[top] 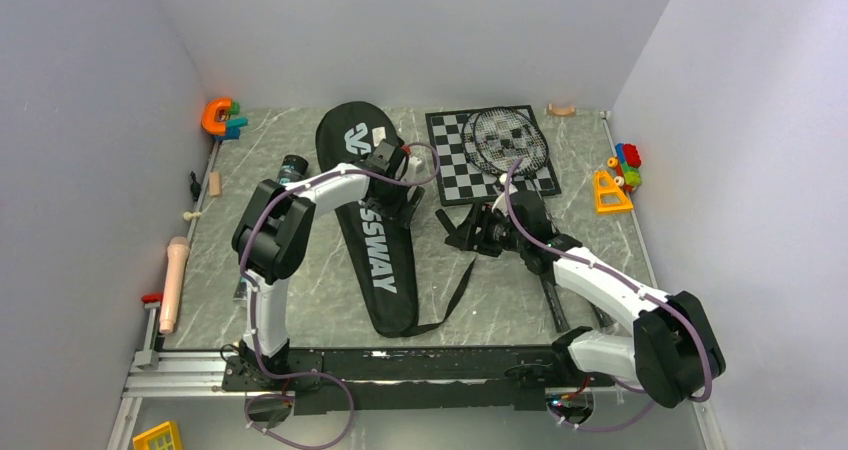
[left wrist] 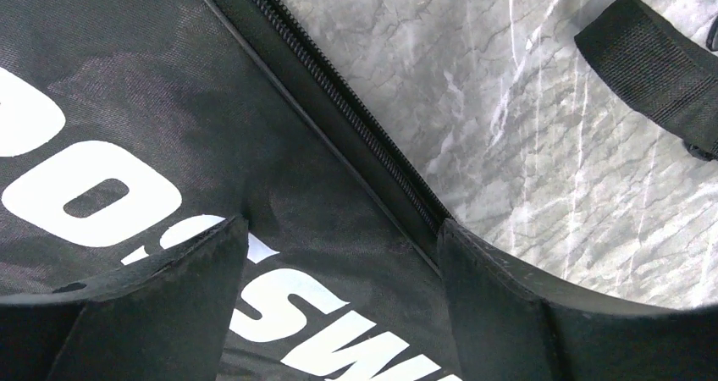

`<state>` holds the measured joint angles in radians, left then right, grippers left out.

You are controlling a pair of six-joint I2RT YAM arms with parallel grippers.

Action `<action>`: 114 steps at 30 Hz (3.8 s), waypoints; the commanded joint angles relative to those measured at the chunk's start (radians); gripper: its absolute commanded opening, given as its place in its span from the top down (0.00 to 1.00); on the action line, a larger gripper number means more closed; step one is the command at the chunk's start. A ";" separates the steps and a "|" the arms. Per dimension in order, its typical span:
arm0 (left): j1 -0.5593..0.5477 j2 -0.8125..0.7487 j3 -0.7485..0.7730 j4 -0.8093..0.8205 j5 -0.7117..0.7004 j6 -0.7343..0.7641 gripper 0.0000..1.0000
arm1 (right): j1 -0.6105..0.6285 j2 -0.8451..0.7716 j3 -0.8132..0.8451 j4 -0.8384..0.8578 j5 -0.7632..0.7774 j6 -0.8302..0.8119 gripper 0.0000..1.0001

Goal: Pack up the badminton gear

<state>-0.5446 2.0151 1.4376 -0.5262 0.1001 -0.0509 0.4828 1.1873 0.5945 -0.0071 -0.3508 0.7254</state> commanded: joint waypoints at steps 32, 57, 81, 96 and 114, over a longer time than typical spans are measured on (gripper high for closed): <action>0.000 -0.290 -0.086 -0.020 0.036 0.125 1.00 | -0.014 0.102 -0.002 0.125 -0.011 0.003 0.52; 0.155 -0.580 -0.116 -0.148 0.200 0.186 1.00 | -0.339 0.310 0.533 -0.446 0.449 -0.152 0.23; 0.134 -0.258 -0.222 0.060 0.169 0.210 0.50 | -0.100 0.286 0.398 -0.343 0.499 -0.038 0.25; 0.086 -0.132 -0.185 0.059 0.093 0.210 0.58 | -0.098 0.193 0.340 -0.317 0.447 -0.037 0.25; 0.066 -0.248 -0.130 -0.009 0.021 0.202 1.00 | -0.098 0.155 0.305 -0.260 0.402 -0.017 0.34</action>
<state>-0.4759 1.8900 1.2556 -0.5026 0.1513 0.1417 0.3851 1.3659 0.9092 -0.3321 0.0864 0.6872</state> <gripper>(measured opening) 0.011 0.667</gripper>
